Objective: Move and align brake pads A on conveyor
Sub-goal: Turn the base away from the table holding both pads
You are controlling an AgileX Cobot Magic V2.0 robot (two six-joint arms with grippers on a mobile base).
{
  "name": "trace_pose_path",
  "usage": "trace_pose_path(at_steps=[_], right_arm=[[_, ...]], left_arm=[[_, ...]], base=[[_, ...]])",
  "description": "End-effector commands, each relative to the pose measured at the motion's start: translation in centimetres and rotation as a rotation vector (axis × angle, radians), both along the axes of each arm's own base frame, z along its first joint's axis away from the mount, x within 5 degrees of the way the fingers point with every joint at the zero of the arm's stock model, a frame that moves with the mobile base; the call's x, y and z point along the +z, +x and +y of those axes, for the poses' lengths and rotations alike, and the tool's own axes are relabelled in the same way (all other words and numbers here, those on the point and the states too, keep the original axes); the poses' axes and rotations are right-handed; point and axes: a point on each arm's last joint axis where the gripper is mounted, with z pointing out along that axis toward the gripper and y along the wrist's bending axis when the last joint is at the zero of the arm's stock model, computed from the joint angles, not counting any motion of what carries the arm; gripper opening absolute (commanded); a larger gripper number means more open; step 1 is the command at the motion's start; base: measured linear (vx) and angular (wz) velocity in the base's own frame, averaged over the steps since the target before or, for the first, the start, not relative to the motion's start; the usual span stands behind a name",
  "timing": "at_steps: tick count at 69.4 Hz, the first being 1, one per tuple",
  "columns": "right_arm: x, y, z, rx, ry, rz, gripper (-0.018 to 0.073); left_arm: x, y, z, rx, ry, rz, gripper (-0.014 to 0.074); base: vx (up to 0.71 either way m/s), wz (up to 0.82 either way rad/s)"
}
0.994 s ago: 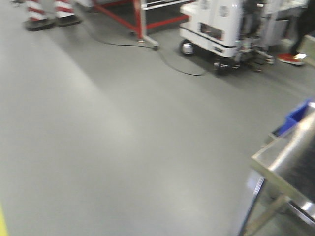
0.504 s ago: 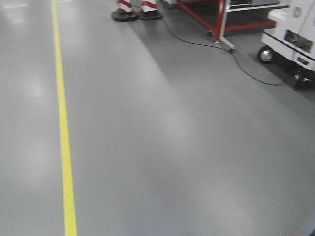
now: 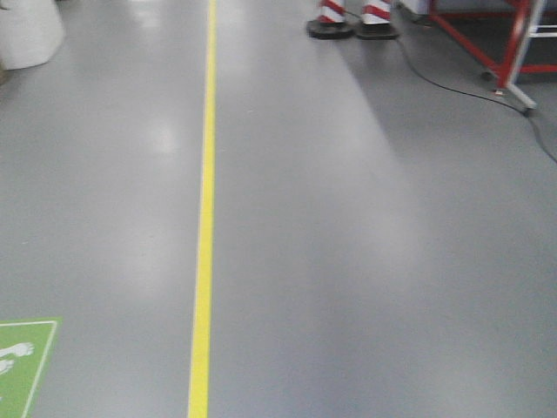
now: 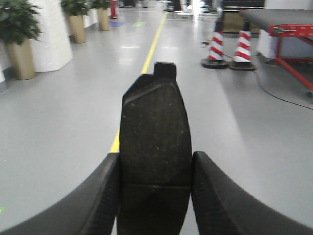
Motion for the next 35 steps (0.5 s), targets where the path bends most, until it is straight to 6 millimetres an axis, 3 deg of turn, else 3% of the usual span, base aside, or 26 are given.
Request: trace_pose_path(at_steps=[1,19,35], right_arm=[[1.9,0.0,0.12,0.015,0.007,-0.124,-0.0004],[1.9,0.0,0.12,0.015,0.007,-0.123,-0.0004],[1.89,0.0,0.12,0.015,0.007,-0.122,-0.0004]], left_arm=[[1.82,0.28,-0.01,0.006,-0.026,-0.121,-0.0006],[1.82,0.28,-0.01,0.006,-0.026,-0.121,-0.0006],[1.82,0.28,-0.01,0.006,-0.026,-0.121,-0.0006]], base=[[0.17,0.56],[0.23,0.48],[0.33,0.19]])
